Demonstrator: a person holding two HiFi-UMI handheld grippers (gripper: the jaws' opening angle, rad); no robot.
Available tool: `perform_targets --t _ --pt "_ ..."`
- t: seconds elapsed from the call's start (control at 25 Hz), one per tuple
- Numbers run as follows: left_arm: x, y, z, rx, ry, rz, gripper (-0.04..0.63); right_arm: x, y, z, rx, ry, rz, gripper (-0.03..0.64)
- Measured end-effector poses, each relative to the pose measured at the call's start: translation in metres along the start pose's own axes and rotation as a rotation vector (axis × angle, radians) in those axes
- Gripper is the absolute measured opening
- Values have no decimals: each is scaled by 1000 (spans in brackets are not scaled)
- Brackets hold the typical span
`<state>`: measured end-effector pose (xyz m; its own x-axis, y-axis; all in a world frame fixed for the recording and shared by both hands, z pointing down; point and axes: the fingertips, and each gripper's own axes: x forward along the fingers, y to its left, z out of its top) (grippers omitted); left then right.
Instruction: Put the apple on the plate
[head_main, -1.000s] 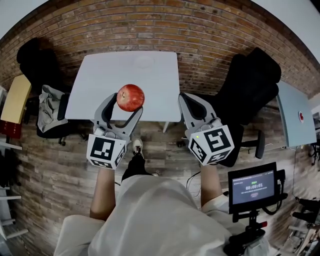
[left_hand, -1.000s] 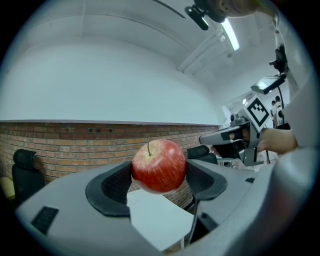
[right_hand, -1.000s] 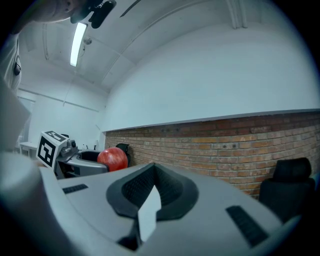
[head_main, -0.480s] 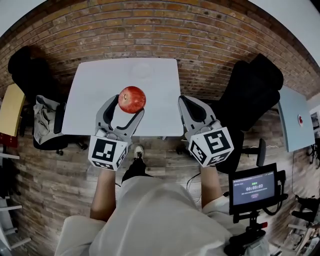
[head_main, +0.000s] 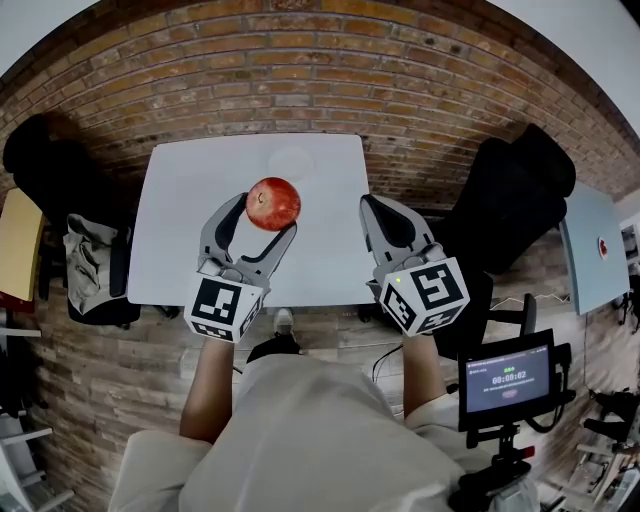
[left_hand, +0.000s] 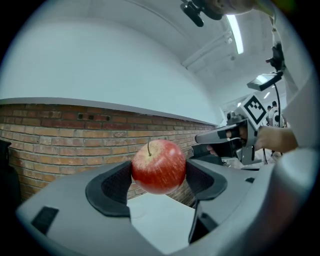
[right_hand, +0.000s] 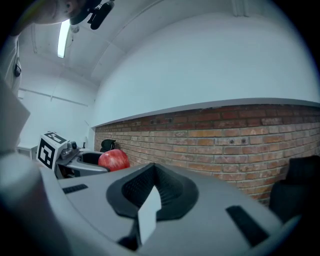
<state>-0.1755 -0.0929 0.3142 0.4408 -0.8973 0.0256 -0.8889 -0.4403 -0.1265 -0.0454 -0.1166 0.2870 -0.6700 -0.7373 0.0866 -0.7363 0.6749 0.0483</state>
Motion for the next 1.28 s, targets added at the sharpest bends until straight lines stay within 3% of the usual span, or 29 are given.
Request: perform_targets --t 0.56,0.92,1.28 --pt "63 78 -31 -19 41 -82 345 92 -19 -10 37 41 -59 3" --pt "96 105 -56 -11 84 -135 345 119 -26 -33 65 102 -99 3" --pt "147 130 -115 -17 189 -153 345 140 -43 -70 103 183 -103 3"
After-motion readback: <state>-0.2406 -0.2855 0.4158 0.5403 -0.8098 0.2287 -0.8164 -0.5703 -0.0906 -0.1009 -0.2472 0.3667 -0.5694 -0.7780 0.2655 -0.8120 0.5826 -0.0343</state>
